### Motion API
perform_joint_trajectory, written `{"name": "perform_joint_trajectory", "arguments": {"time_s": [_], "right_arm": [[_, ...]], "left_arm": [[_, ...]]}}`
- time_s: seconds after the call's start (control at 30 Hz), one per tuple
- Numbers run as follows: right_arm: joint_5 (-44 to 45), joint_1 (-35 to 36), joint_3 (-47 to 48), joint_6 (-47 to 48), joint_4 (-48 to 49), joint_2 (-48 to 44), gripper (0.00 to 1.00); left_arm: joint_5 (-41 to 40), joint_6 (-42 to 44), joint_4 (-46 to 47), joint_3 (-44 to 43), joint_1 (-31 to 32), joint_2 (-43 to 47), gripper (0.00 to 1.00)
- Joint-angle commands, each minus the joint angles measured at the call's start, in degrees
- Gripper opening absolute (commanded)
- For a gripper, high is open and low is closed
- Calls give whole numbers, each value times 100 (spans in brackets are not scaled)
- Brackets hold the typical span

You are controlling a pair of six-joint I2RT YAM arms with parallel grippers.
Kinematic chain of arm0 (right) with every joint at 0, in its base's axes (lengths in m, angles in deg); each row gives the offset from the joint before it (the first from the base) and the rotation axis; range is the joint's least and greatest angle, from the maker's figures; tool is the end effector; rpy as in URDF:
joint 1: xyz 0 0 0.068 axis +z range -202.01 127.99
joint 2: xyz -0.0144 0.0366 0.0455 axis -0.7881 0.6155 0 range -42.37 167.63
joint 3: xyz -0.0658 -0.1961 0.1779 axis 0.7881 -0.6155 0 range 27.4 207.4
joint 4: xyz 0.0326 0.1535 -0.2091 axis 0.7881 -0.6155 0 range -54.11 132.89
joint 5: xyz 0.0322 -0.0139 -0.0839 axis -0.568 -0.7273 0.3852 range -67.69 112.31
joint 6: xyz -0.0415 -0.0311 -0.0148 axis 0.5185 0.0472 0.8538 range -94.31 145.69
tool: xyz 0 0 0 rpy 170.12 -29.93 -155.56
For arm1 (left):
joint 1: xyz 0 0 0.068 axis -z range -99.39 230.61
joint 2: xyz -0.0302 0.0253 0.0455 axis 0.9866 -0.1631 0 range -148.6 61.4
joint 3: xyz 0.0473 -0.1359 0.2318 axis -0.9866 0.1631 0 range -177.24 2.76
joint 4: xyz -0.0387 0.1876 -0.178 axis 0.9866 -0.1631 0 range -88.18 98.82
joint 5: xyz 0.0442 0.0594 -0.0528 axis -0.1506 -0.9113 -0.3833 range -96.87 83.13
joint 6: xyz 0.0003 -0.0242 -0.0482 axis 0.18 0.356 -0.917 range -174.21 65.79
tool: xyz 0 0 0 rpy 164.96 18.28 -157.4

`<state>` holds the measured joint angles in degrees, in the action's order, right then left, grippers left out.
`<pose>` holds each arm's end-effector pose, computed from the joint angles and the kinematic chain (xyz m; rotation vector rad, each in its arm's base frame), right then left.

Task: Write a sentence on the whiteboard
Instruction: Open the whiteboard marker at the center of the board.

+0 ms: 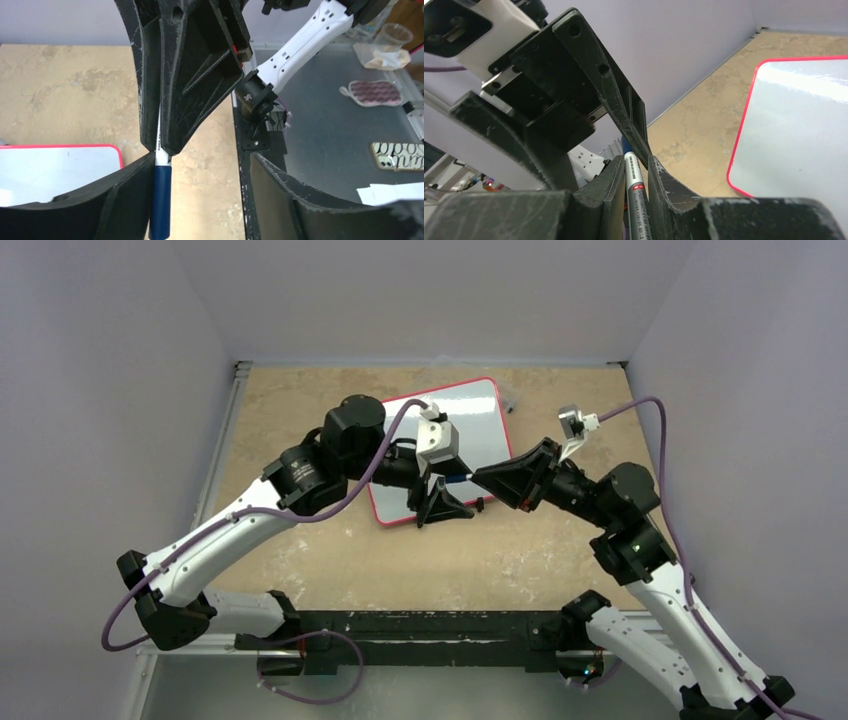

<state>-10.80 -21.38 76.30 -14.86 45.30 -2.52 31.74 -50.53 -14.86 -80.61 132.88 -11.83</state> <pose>0.1205 0.0939 0.4011 -0.4048 1.5088 1.4001 0.1498 -0.2300 0.4447 1.3211 1.3972 -1.1924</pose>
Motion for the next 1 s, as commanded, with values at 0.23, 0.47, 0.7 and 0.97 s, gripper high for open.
{"name": "perform_joint_trajectory", "arguments": {"time_s": [0.23, 0.47, 0.7, 0.97], "right_arm": [[-117, 92, 110, -54, -27, 4, 0], [-32, 91, 154, -84, -54, -17, 0], [6, 98, 150, -71, -93, -65, 0], [41, 92, 107, -136, -69, -77, 0]], "left_arm": [[-534, 55, 295, 295, -111, 315, 75], [-580, -33, 487, 515, -213, 404, 62], [-398, 100, 341, 492, -226, 376, 45], [-355, 175, 264, 496, -225, 367, 0]]}}
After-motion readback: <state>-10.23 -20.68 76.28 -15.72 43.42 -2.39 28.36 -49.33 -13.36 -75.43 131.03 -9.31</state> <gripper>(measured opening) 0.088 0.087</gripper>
